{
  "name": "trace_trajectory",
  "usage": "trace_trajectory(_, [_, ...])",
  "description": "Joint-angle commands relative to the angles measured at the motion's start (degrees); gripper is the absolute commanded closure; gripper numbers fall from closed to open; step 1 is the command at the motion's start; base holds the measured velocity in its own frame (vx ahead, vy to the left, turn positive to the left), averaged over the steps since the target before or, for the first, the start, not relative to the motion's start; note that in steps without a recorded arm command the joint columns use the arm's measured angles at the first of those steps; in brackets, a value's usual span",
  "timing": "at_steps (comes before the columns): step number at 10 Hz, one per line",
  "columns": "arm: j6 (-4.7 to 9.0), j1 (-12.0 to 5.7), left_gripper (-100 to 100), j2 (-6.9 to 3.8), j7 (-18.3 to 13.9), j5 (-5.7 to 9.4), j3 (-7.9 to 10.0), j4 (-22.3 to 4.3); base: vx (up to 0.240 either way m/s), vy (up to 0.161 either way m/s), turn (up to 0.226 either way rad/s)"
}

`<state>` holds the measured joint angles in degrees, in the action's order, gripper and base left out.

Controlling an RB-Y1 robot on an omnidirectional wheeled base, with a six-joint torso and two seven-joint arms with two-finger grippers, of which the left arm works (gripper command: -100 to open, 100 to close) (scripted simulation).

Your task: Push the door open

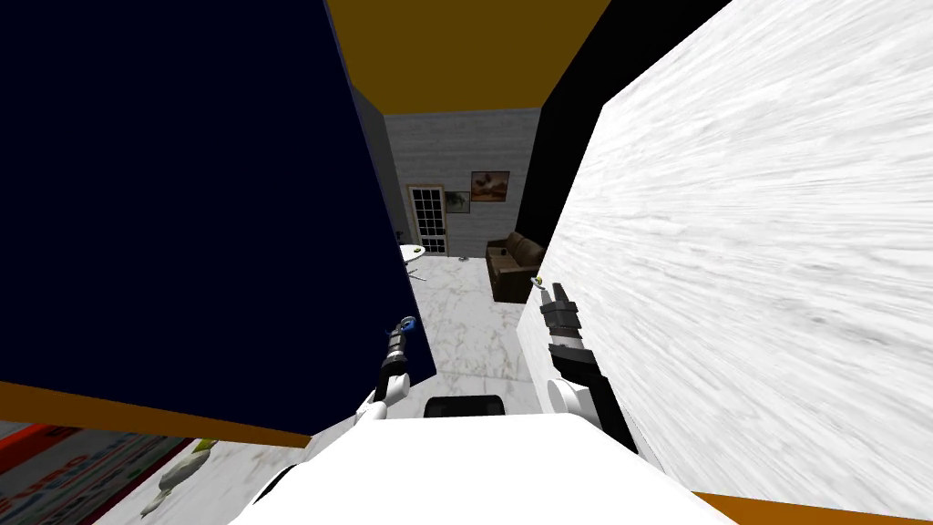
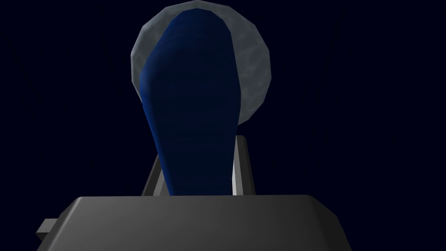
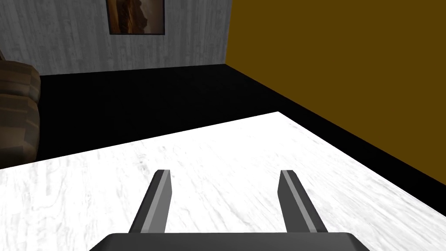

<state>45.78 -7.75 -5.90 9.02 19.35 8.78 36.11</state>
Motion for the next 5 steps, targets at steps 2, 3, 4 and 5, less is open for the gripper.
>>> trace_trajectory(2, [0.34, -0.07, 100, -0.23, 0.23, 0.63, 1.27, -0.01, 0.174, -0.06, 0.06])
trace_trajectory(3, [0.37, -0.08, 100, -0.22, 0.36, 0.84, 1.7, -0.07, 0.177, -0.038, 0.046])
trace_trajectory(4, [0.61, -0.06, 100, -0.39, 0.11, 0.73, 1.46, -0.96, 0.075, -0.009, 0.03])
trace_trajectory(5, [0.77, 0.49, 100, -0.53, 0.84, 1.89, 3.0, -0.32, 0.115, 0.016, -0.054])
